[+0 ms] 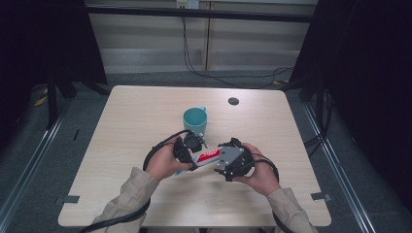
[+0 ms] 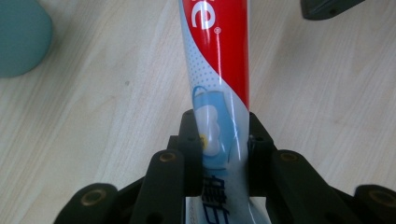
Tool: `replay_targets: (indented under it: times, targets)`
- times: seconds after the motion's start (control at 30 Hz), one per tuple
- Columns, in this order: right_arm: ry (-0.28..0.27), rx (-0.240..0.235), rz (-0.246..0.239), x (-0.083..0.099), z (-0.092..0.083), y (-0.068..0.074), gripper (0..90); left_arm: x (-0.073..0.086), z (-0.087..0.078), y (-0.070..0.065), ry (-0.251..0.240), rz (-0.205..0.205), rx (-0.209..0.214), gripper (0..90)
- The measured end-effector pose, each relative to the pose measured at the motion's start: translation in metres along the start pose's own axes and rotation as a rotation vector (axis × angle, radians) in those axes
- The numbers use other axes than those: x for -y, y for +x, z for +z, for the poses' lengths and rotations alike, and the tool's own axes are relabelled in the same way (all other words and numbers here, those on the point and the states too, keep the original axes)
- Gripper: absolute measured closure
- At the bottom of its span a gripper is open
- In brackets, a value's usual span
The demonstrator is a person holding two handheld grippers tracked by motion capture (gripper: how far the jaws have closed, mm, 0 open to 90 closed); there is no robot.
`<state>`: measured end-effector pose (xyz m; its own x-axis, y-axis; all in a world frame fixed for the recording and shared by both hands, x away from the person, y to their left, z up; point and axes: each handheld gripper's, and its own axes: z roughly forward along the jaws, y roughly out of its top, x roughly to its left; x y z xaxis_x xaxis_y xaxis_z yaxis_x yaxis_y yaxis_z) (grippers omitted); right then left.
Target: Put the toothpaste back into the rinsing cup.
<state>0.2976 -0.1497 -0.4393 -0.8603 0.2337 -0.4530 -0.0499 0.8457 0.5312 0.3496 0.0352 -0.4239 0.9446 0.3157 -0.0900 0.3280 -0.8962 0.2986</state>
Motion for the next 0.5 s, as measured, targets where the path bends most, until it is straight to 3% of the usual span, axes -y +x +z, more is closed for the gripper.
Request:
replay_targets:
  times: [0.5]
  targets:
    - [0.015, -0.018, -0.072, -0.0055, 0.0090, 0.0035, 28.5, -0.0049, 0.0042, -0.0035, -0.010, -0.001, 0.031, 74.1]
